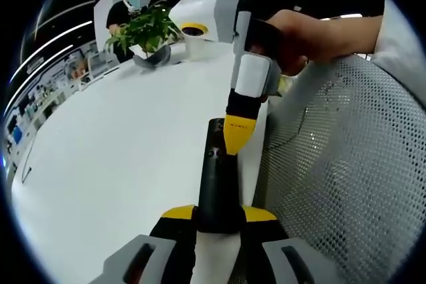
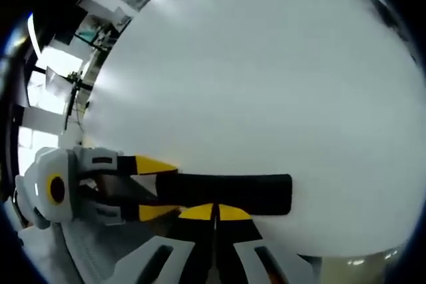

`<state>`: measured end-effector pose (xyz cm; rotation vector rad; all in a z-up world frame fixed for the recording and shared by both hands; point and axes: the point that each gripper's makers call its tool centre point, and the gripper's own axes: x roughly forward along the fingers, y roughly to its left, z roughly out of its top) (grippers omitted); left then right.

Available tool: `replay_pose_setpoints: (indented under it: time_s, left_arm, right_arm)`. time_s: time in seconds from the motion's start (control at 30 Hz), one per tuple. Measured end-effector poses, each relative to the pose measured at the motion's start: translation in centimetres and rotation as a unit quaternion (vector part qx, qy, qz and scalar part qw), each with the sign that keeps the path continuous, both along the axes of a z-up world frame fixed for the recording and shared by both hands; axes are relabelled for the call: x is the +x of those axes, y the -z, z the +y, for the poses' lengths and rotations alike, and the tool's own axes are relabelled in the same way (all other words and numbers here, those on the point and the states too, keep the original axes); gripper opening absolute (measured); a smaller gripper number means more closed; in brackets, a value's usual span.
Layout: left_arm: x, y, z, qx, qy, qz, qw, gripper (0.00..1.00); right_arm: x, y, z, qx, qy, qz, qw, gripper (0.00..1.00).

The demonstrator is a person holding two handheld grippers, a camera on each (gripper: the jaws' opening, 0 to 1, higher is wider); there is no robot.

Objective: Press the specified remote control buttons in sequence, fully releasing each button before pressing the next.

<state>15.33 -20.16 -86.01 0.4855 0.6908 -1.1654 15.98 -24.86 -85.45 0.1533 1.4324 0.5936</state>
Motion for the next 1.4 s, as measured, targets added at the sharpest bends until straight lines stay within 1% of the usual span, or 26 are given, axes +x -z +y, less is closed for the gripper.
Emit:
replay_pose_setpoints:
  time_s: [0.23, 0.3, 0.33, 0.4, 0.53, 0.63, 0.7, 0.77, 0.8, 0.9, 1.0, 1.2, 1.4]
  left_arm:
    - [0.01, -0.04, -0.02, -0.002, 0.001, -0.001, 1.0000, 0.24]
    - [0.01, -0.06, -0.02, -0.002, 0.002, -0.002, 1.0000, 0.24]
    - [0.01, -0.05, -0.02, -0.002, 0.003, -0.003, 1.0000, 0.24]
    - [-0.02, -0.08, -0.03, -0.002, 0.006, -0.007, 1.0000, 0.24]
    - [0.00, -0.07, -0.03, -0.002, 0.007, -0.008, 0.9999, 0.24]
    - [-0.01, -0.10, -0.04, -0.002, 0.009, -0.010, 0.9999, 0.24]
    - [-0.03, -0.13, -0.06, -0.002, 0.012, -0.013, 0.9999, 0.24]
    - [0.00, -0.11, -0.04, -0.002, 0.010, -0.010, 0.9999, 0.24]
    - [0.02, -0.10, -0.03, -0.002, 0.009, -0.010, 0.9999, 0.24]
    - [0.02, -0.11, -0.04, -0.002, 0.009, -0.011, 0.9999, 0.24]
    - [0.03, -0.09, -0.04, -0.003, 0.008, -0.009, 0.9999, 0.24]
    - [0.05, -0.03, -0.04, -0.004, 0.005, -0.007, 1.0000, 0.24]
    - [-0.03, -0.06, -0.02, -0.004, 0.004, -0.005, 1.0000, 0.24]
  right_arm:
    - [0.04, 0.02, -0.06, 0.004, 0.003, 0.002, 1.0000, 0.00]
    - [0.02, 0.09, -0.03, -0.009, -0.014, -0.010, 0.9998, 0.00]
    - [0.01, 0.16, -0.10, -0.021, -0.030, -0.021, 0.9991, 0.00]
    - [-0.13, 0.11, 0.07, -0.031, -0.039, -0.028, 0.9983, 0.00]
    - [-0.07, 0.18, -0.05, -0.031, -0.037, -0.030, 0.9984, 0.00]
    - [-0.23, 0.31, 0.02, -0.024, -0.029, -0.022, 0.9990, 0.00]
    - [-0.26, 0.27, 0.12, -0.033, -0.036, -0.026, 0.9985, 0.00]
    - [-0.11, 0.28, 0.13, -0.053, -0.057, -0.041, 0.9961, 0.00]
    - [-0.19, 0.26, 0.21, -0.054, -0.058, -0.041, 0.9960, 0.00]
    - [-0.09, 0.31, -0.03, -0.044, -0.052, -0.040, 0.9969, 0.00]
    - [-0.01, 0.26, -0.04, -0.021, -0.026, -0.024, 0.9991, 0.00]
    - [-0.06, 0.16, 0.02, -0.017, -0.022, -0.020, 0.9994, 0.00]
    - [-0.06, -0.14, 0.22, 0.000, -0.003, -0.006, 1.0000, 0.00]
